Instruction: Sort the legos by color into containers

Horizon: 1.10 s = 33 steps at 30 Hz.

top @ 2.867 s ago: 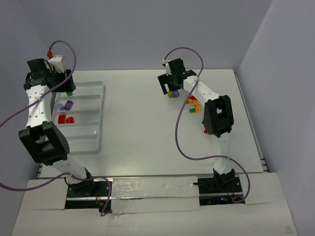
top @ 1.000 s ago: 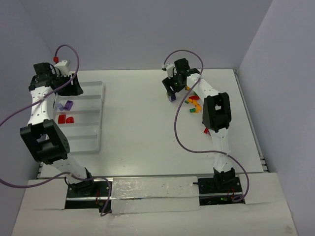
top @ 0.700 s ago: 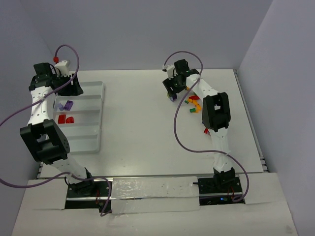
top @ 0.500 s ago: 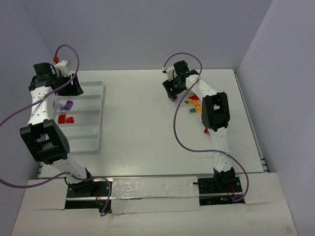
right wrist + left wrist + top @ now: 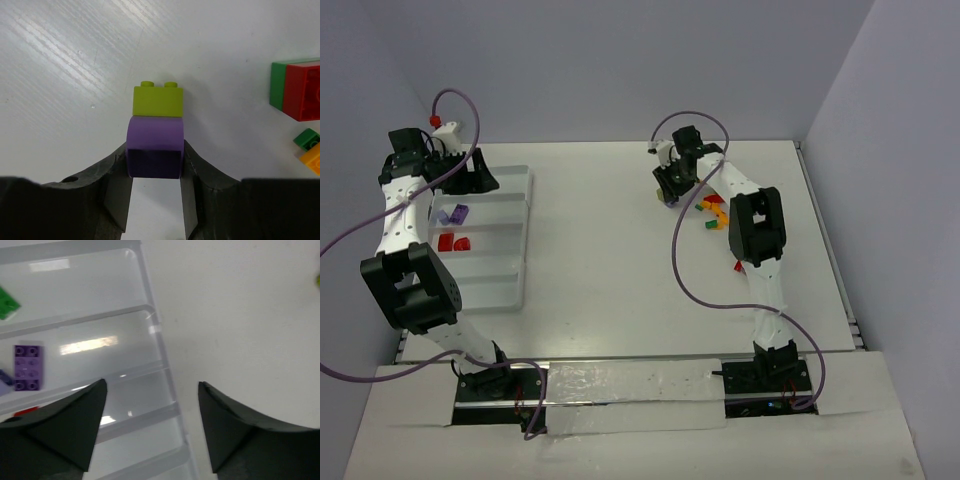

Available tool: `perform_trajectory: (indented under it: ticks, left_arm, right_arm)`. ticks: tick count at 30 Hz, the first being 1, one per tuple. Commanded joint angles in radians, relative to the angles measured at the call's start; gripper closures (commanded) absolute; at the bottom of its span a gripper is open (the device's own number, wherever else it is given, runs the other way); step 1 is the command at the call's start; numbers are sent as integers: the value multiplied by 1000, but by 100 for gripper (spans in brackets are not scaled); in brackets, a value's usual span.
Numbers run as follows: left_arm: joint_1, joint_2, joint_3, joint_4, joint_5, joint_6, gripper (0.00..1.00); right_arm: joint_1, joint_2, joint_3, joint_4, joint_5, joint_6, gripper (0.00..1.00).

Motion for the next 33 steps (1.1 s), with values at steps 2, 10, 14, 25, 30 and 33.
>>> perform_trajectory:
  ticks: [2,10,14,25,30,33]
  left_arm:
    - [0,-21,-5,-13,187,-49,12]
    - [-107,-154,-268,124,554,-95,10]
    - [-183,-196,-344,201,614,-93,10]
    - [-407,-245,-444,300,697,-99,17]
    - [-466,-233,-448,332,734,-124,18]
    - [-481,-224,-441,336,741,-131,18]
  right_arm:
    - [4,-100,-32,-12,-104,-10,100]
    - [61,-313,-90,-127,-623,15,100]
    - [125,-355,-113,-148,-730,48,100]
    - [228,-428,-195,-111,-847,153,100]
    - [236,-428,-185,-138,-852,138,100]
    - [240,-431,-186,-147,-855,127,100]
